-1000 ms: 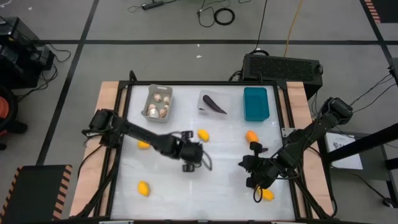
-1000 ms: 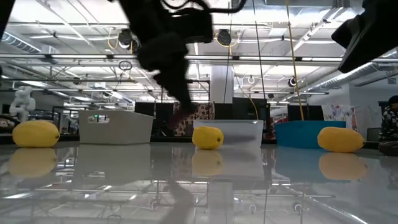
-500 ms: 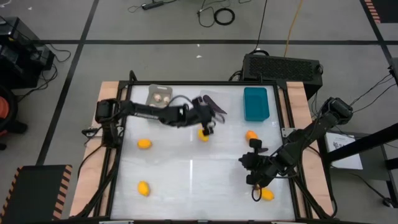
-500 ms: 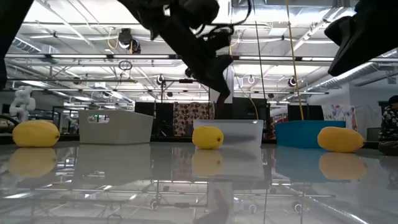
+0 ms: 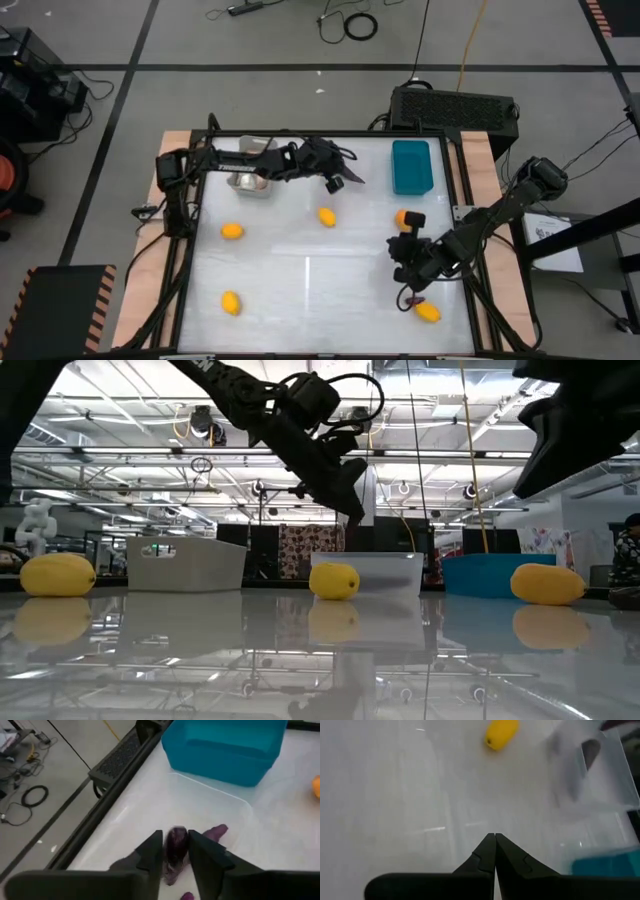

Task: Sort produce into baskets
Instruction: Put the eggplant into the transparent bin

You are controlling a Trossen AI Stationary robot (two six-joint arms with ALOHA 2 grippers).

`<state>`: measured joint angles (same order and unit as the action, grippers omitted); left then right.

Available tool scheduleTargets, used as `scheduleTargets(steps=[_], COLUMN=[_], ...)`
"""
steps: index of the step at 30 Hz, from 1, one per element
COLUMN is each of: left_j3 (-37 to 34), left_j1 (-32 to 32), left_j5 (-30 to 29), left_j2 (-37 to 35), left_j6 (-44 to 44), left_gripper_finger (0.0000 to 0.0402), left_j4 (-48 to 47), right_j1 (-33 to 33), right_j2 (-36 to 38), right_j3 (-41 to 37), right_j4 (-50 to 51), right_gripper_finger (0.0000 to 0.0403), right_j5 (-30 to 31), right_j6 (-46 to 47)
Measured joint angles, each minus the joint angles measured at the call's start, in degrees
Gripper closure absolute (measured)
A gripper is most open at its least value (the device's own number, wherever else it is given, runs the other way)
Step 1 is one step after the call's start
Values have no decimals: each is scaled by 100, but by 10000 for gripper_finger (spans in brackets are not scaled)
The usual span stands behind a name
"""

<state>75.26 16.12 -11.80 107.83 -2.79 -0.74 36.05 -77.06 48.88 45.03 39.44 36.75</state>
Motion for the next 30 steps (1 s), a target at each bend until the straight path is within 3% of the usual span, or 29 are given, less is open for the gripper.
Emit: scheduleTargets(steps=[7,12,15,19,21,27,30], left_j3=[-4,-2,-2,-25,-167,-964,-1486], left_j1=[-16,-138,-283,-695,-942,-1634,-1760], left_j5=[133,290,506,490,295,-277,-286], left_j2=[-47,-461,-772,-1137,-1351,-2144,-2507], left_j6=[550,796,990,979,947,538,483], left_gripper_finger=[244,238,238,238,238,238,238], left_j4=[-19,-400,-1077,-1933,-1933,-515,-130], right_j1=[1,2,1,-45,-179,-559,-789], right_j2=[0,0,0,26,100,349,410], right_j3=[0,0,0,0,0,0,-18], right_j4=[601,1211,1581,1937,1980,2033,2056], right_gripper_finger=[398,369,337,279,245,155,132], right_j5=[-107,-55,-391,-1035,-1532,-2758,-2902], right_j6=[1387,2368,2650,2171,1917,1174,794])
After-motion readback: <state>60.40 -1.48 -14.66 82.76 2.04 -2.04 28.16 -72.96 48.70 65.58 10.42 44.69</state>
